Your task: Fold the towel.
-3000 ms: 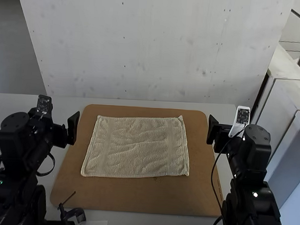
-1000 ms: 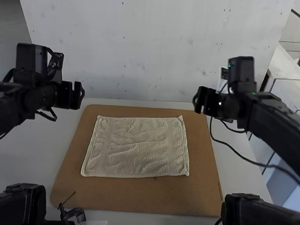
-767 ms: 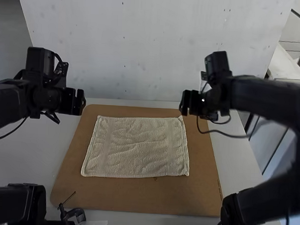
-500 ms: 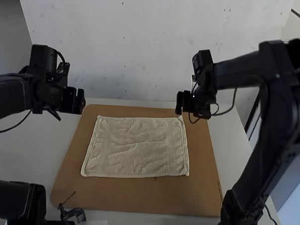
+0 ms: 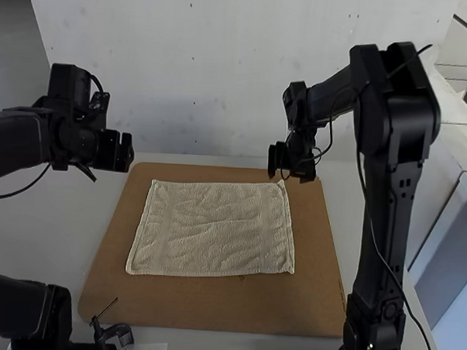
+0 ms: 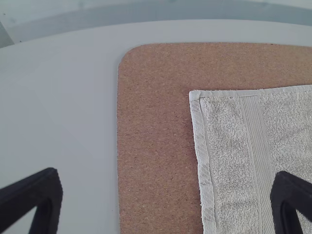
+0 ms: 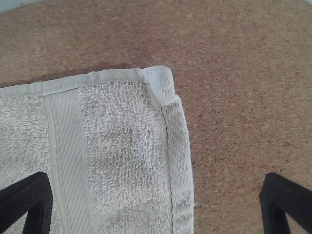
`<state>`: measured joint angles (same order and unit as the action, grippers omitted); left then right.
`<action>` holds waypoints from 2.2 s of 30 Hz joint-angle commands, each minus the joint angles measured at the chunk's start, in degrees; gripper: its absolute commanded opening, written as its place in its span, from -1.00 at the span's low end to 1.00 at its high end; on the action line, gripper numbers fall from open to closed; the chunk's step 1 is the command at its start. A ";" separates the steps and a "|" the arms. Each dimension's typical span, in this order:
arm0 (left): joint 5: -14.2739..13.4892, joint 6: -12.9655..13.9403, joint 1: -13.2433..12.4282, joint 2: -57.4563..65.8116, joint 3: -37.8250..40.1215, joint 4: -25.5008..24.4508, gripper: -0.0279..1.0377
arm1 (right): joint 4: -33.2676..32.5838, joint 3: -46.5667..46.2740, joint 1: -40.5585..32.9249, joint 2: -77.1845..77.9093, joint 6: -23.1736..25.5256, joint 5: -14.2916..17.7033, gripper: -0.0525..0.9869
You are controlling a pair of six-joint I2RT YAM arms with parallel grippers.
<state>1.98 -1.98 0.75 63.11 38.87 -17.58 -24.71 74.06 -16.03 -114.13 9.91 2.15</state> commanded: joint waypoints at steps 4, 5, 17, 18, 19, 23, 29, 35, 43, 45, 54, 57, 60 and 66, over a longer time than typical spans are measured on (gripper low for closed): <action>1.45 -0.48 -0.14 2.28 2.00 2.38 0.83 | -0.16 3.46 -0.32 -4.70 0.81 1.54 0.84; 1.63 -0.57 -0.14 2.45 2.00 2.47 0.83 | -0.08 3.81 -0.32 -5.32 0.81 1.54 0.84; 4.53 -0.57 -2.16 3.86 1.65 3.17 0.83 | 1.07 8.82 -0.14 -12.61 0.81 3.56 0.78; 4.61 -0.57 -2.42 3.95 1.56 3.26 0.83 | 0.36 9.43 -0.14 -13.23 0.81 3.74 0.57; 4.79 -0.57 -2.51 4.30 1.56 3.26 0.83 | -0.69 9.87 -0.14 -13.75 0.81 3.82 0.30; 4.88 -0.48 -2.86 6.41 1.73 3.79 0.83 | -1.75 10.05 -0.76 -14.11 0.63 6.20 -0.87; 4.97 -1.36 -1.98 14.85 5.25 3.61 0.80 | -3.59 10.31 -1.37 -14.11 0.46 6.37 -0.87; 3.91 -3.65 1.09 28.12 12.90 2.73 0.79 | -3.42 8.82 -1.55 -13.58 0.55 6.46 -0.87; -1.01 -7.07 3.99 42.62 23.97 -1.93 0.79 | -3.59 8.12 -1.46 -13.23 0.37 7.08 -0.87; -1.10 -8.66 4.08 47.54 28.89 -7.55 0.79 | -3.59 8.03 -1.72 -13.23 0.28 7.25 -0.87; -8.39 -11.03 7.95 56.68 37.86 -10.19 0.79 | -3.06 7.68 -2.34 -13.58 0.28 7.43 -0.87; -8.92 -11.12 9.44 57.83 39.00 -10.19 0.79 | -3.06 7.68 -1.99 -13.58 0.28 7.43 -0.87; -8.83 -11.21 9.79 58.97 40.14 -10.19 0.79 | -3.06 7.41 -1.72 -13.49 0.20 7.43 -0.87; -8.22 -11.21 9.70 63.19 44.18 -16.34 0.54 | -2.62 6.71 -1.63 -12.96 0.02 7.34 -0.87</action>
<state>-6.07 -12.67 10.50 123.92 79.83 -31.03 -26.20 83.00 -17.63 -127.15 10.04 9.10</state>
